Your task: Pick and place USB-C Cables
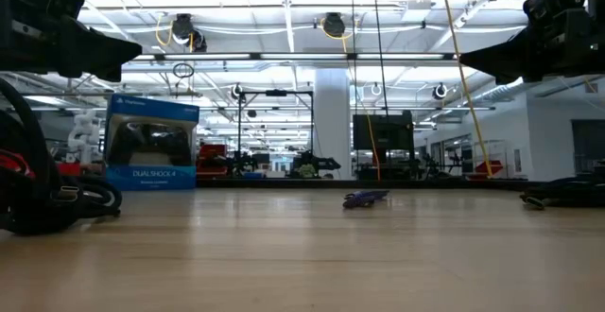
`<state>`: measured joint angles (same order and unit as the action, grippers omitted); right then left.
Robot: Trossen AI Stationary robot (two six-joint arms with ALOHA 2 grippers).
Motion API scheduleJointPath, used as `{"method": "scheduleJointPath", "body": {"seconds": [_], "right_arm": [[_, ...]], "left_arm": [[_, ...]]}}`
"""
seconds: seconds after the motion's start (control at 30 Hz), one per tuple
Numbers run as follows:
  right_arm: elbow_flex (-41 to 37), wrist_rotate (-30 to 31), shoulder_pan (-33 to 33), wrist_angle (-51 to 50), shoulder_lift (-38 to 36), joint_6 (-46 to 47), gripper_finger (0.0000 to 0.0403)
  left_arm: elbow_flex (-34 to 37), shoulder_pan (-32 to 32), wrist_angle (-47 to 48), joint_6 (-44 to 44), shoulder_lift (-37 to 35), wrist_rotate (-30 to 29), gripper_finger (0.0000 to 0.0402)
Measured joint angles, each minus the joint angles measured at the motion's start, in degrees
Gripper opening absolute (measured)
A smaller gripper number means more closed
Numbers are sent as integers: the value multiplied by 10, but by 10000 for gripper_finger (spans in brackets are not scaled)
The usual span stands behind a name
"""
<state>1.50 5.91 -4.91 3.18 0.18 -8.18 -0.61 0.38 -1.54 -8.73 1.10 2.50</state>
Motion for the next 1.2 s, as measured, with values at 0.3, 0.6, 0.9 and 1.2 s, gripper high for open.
{"method": "scheduleJointPath", "body": {"seconds": [0.3, 0.6, 0.9, 1.2], "right_arm": [[0, 0, 0, 0, 0, 0, 0], [0, 0, 0, 0, 0, 0, 0], [0, 0, 0, 0, 0, 0, 0], [0, 0, 0, 0, 0, 0, 0]], "left_arm": [[0, 0, -17, 75, 4, -8, 21], [-73, -3, -25, 90, 73, -10, 4], [-326, -25, 66, 57, 249, -10, 2], [-639, -27, 320, 41, 437, -10, 3]]}}
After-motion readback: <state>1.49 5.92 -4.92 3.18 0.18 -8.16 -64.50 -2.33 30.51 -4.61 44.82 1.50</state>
